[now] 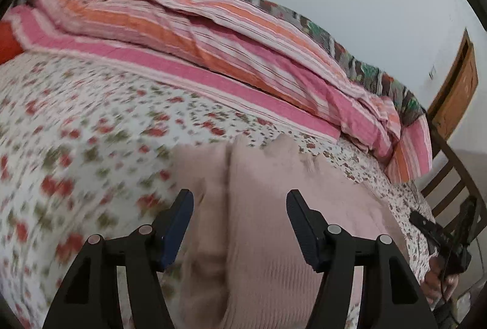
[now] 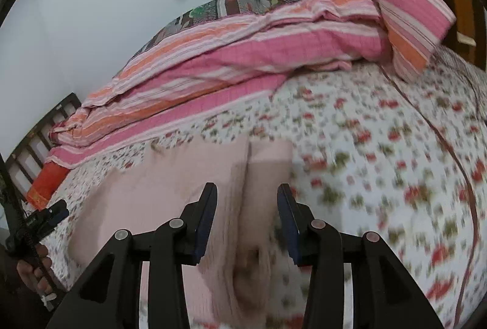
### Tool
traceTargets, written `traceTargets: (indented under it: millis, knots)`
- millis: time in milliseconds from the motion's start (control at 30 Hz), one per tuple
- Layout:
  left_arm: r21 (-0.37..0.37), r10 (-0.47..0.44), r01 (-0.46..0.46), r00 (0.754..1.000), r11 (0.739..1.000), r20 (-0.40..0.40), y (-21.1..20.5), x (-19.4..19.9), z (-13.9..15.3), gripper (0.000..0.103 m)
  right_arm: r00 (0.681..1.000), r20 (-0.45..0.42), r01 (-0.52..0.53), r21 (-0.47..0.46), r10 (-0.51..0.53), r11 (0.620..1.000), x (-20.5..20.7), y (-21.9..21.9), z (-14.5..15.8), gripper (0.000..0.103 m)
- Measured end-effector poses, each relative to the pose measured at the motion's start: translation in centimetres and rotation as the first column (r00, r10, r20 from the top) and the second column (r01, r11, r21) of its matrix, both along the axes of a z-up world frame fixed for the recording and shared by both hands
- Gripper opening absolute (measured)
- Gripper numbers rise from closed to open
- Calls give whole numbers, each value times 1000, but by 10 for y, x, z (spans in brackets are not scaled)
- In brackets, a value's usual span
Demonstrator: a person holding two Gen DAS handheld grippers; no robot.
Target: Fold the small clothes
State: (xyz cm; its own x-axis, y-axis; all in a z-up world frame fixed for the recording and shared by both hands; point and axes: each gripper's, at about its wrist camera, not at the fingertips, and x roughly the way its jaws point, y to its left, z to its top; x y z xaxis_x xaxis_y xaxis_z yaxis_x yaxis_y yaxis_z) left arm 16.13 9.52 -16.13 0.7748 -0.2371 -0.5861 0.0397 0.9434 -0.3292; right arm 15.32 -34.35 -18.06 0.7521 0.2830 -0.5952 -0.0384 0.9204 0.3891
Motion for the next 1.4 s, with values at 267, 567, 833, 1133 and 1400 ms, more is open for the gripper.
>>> traceTargets:
  millis: [267,567,833,1133,1400]
  knots:
    - [86,7,-2,998,996,-64,-24,72,-5,46,991,-122,-56,8,56,998,63,25,-9,40]
    - [-1,-5,5,997,1000,-77,-11,91,-28,7,969,-235,-100,-70,81,993,98,45,-35,6]
    - [57,33,-25,991,998,-134,-5,89,-39,7,962,-267,-96,-99,66,990,106,44,-46,6]
    - [18,15,-14,995,1000,-100,10,71,-24,32,989,-113,-113,-174,94,978,73,87,14,37]
    - [38,101,-98,991,994,-90,54,50,-26,53,954,-168,-279,-193,248,941,72,179,-10,42]
